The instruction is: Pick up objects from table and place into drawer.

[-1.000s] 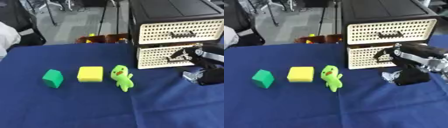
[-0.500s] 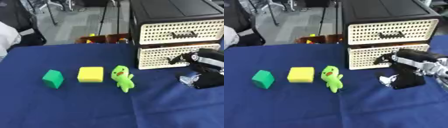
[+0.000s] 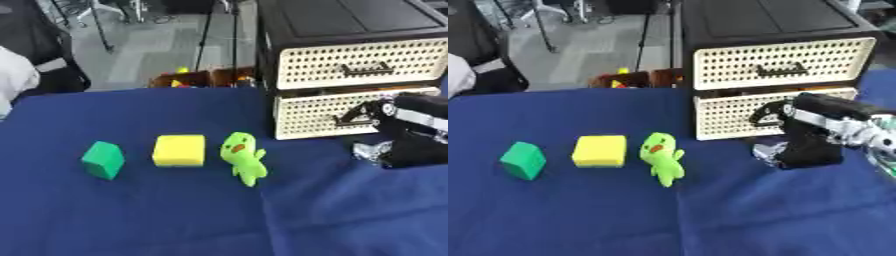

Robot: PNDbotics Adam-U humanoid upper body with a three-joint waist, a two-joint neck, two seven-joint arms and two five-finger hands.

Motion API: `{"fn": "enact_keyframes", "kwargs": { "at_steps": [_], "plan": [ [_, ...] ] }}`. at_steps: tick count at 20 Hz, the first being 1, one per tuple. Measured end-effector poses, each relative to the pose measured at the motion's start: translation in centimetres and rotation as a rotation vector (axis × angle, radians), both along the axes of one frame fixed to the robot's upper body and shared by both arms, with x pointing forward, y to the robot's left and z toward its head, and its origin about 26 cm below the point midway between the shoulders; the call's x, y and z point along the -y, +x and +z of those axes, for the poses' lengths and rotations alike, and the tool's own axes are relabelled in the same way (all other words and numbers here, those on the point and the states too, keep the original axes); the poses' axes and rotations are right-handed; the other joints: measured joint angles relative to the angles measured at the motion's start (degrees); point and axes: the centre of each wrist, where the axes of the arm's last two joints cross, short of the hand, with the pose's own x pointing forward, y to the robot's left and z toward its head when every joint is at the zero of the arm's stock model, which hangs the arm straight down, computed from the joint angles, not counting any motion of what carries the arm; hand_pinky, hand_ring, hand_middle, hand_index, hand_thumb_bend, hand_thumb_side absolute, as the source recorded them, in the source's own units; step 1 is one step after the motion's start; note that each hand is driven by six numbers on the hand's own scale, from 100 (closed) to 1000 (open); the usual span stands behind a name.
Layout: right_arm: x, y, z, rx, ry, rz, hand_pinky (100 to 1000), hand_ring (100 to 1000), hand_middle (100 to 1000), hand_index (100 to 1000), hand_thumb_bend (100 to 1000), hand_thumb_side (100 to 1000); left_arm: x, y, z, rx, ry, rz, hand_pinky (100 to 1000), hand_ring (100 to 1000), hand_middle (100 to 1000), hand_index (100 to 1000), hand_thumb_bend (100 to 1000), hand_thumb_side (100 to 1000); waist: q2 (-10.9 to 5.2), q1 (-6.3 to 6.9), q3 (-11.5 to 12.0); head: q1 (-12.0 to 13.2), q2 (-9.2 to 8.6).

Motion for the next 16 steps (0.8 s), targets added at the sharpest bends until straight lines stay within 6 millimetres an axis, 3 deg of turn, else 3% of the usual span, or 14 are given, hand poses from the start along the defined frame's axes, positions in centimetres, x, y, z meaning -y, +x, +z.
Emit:
{"fn": "enact_keyframes", "kwargs": {
  "at_steps": [16],
  "plan": [
    [3.4,4.1,-1.5,-0.022,-0.007,-0.205,100,182,174,879,222,696,0.2,0.0,-0.1,-0.004,-0.011,-0.008,545,642,662,899,315,925,1.01,0.34,0.62,-0.44,-0.55]
  ]
}}
